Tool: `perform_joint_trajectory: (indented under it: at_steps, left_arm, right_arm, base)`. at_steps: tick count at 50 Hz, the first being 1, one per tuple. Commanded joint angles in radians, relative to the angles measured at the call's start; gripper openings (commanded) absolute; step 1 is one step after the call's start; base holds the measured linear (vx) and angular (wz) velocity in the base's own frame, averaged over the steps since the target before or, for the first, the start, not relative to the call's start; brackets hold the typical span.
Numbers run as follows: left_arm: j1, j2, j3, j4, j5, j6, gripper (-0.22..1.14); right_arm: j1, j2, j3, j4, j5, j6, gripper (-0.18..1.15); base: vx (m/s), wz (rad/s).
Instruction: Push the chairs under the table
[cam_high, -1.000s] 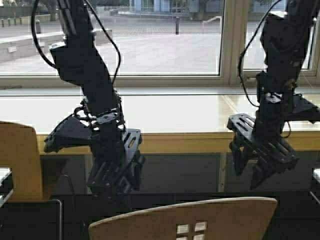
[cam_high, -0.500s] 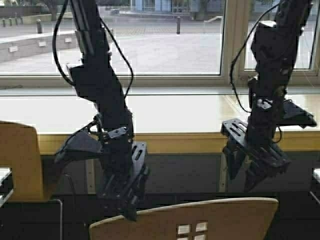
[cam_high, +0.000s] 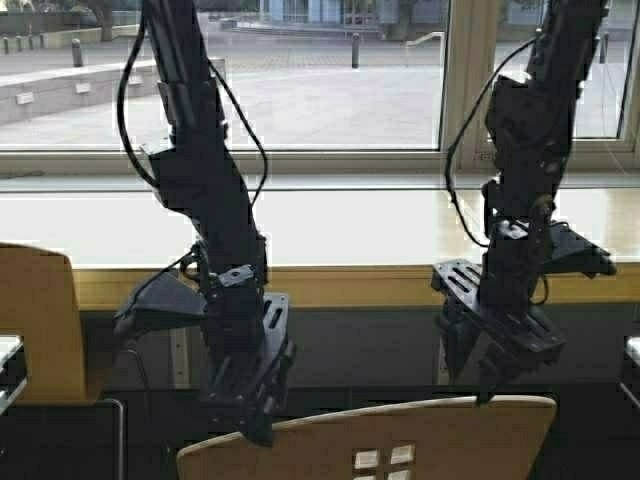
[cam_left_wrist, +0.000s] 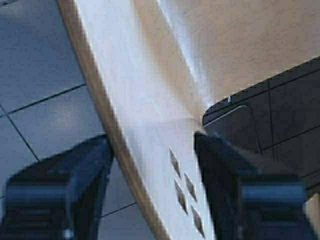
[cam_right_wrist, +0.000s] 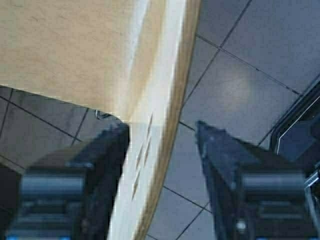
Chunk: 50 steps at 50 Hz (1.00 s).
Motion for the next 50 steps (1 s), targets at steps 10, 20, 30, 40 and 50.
perform_joint_trajectory:
  at_steps: [10, 20, 30, 40, 50]
  left_arm:
    - [0.003, 0.04, -0.052, 0.002, 0.011, 0.002, 0.85]
    - [0.021, 0.098, -0.094, 0.002, 0.011, 0.002, 0.85]
    - [0.037, 0.16, -0.141, 0.002, 0.011, 0.002, 0.85]
    - [0.046, 0.227, -0.199, 0.012, 0.025, 0.003, 0.73]
    - [0.071, 0.242, -0.236, 0.026, 0.051, 0.003, 0.21]
  right_arm:
    - [-0.02, 0.038, -0.015, -0.002, 0.006, -0.002, 0.83]
    - [-0.029, 0.153, -0.089, -0.017, 0.037, -0.003, 0.83]
    - [-0.031, 0.256, -0.19, -0.055, 0.066, -0.005, 0.83]
    - [-0.031, 0.302, -0.253, -0.087, 0.08, -0.003, 0.73]
    - [-0.041, 0.302, -0.258, -0.087, 0.089, 0.0, 0.18]
  base:
    - [0.0, 0.0]
    - [0.0, 0.0]
    - [0.0, 0.0]
    - [0.0, 0.0]
    - [0.01, 0.01]
